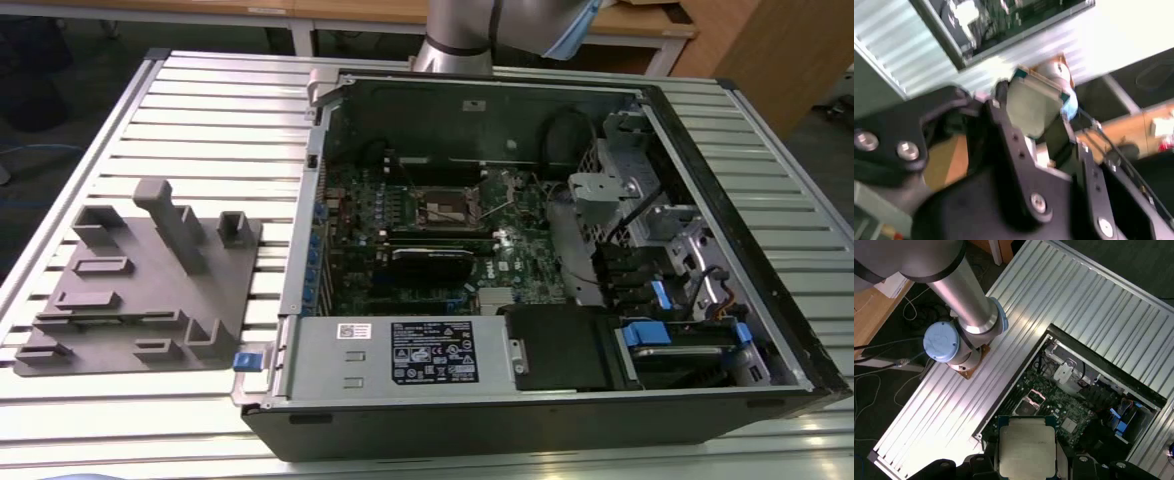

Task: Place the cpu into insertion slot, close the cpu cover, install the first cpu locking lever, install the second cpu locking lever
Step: 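Place the cpu into insertion slot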

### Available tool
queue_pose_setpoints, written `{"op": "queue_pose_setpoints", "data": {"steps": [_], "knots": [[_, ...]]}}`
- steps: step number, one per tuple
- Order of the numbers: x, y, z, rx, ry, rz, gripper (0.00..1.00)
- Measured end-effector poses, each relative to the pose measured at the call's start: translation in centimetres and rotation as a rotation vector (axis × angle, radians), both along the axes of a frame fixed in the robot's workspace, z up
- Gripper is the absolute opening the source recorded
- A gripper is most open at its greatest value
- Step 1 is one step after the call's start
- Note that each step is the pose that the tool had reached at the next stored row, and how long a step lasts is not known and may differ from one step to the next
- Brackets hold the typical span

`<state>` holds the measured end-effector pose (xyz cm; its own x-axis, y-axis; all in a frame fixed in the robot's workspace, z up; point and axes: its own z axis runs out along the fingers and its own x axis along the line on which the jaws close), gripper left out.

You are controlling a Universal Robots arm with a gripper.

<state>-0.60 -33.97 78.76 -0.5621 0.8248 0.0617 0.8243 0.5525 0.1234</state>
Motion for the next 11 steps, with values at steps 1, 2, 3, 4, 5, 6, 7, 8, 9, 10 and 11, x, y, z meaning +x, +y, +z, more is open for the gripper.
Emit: {"op": "queue_pose_setpoints", "data": {"steps": [1,2,3,4,5,6,7,8,9,10,11], "knots": [[0.0,-0.01,-0.22,0.0001,-0.0002,0.0,0.54],[0.0,-0.01,-0.25,0.0001,-0.0002,0.0,0.54],[0.0,-0.01,-0.3,0.0001,-0.0003,0.0,0.54],[0.0,-0.01,-0.31,0.0001,-0.0003,0.0,0.54],[0.0,-0.01,-0.36,0.0001,-0.0003,0.0,0.54],[0.0,-0.01,-0.41,0.0001,-0.0003,0.0,0.54],[0.0,-0.01,-0.42,0.0001,-0.0004,0.0,0.54],[0.0,-0.01,-0.42,0.0001,-0.0004,0.0,0.54],[0.0,0.0,-0.43,0.0001,-0.0004,0.0,0.54],[0.0,-0.01,-0.44,0.0002,-0.0004,0.0,0.54],[0.0,-0.01,-0.44,0.0001,-0.0004,0.0,0.54]]}}
